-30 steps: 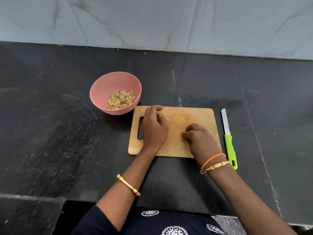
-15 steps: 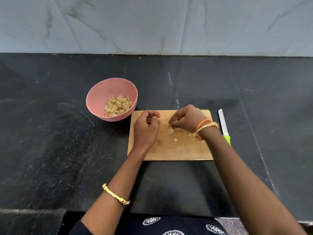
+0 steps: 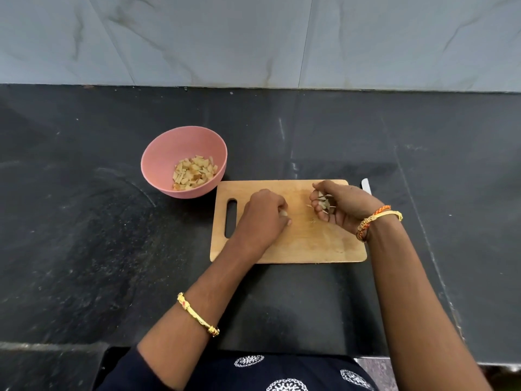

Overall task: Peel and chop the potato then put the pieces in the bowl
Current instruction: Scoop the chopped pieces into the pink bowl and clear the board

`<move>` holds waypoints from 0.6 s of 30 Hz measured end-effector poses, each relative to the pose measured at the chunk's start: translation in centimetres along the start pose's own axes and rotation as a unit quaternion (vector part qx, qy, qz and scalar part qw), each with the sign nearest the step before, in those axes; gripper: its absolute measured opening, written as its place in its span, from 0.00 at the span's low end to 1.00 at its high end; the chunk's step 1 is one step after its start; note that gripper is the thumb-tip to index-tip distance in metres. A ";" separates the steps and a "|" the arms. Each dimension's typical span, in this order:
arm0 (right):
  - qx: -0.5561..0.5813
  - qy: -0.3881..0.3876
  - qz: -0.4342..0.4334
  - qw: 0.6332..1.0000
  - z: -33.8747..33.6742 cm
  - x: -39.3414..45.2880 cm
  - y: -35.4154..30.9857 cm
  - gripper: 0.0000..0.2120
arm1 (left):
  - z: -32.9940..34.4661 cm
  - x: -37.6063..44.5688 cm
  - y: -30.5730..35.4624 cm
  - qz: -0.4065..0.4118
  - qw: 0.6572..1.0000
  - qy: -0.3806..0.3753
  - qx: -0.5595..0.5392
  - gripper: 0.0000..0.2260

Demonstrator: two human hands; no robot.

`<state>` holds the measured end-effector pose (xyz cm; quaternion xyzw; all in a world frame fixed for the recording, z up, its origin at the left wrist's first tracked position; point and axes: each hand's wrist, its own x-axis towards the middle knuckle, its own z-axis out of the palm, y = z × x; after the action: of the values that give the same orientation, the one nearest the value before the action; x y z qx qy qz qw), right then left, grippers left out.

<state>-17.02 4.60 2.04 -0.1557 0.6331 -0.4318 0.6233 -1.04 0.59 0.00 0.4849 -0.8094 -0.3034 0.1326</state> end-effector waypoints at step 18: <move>-0.300 0.066 -0.104 0.946 2.3 -0.7 1.7 0.07 | -2.0 3.2 2.2 -0.032 0.977 -0.167 0.126 0.10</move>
<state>-14.15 5.28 1.55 -0.3719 0.7535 -0.2936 0.4558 -3.19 -2.14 2.70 0.4658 -0.8361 -0.2794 -0.0762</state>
